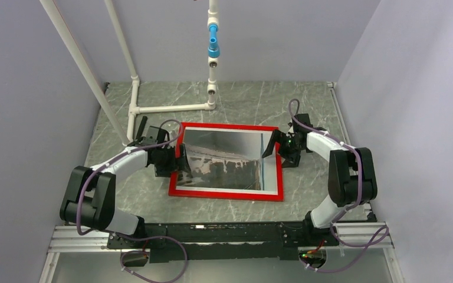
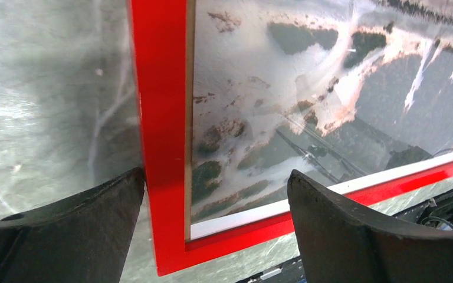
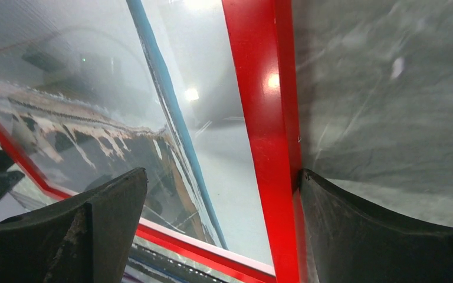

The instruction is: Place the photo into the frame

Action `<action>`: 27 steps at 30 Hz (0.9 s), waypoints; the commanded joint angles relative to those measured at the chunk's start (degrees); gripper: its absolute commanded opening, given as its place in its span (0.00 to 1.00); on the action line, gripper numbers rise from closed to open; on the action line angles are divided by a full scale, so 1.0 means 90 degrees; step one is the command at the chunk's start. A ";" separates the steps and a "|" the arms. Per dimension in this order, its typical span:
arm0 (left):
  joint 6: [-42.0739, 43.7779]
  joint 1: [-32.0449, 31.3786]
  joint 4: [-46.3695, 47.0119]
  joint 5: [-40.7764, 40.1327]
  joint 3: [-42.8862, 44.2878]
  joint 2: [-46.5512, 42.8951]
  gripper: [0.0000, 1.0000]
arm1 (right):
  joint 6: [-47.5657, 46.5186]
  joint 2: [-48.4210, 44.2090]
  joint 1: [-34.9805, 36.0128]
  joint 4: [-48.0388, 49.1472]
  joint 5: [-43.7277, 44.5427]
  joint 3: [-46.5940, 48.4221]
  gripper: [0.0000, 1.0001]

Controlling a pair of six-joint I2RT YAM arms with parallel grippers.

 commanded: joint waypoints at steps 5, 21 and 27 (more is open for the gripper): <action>-0.0588 -0.0537 0.0226 0.0538 -0.0341 0.0067 0.94 | -0.0160 0.0252 -0.0115 0.0036 -0.0120 0.0445 1.00; -0.0262 -0.0591 -0.0655 -0.0915 0.0512 -0.0916 1.00 | -0.0459 -0.0717 -0.0122 -0.0451 0.1481 0.0659 1.00; 0.0296 -0.0581 -0.0231 -0.1033 0.0729 -0.2378 1.00 | -0.0672 -0.2029 -0.0118 0.0063 0.1851 0.0381 1.00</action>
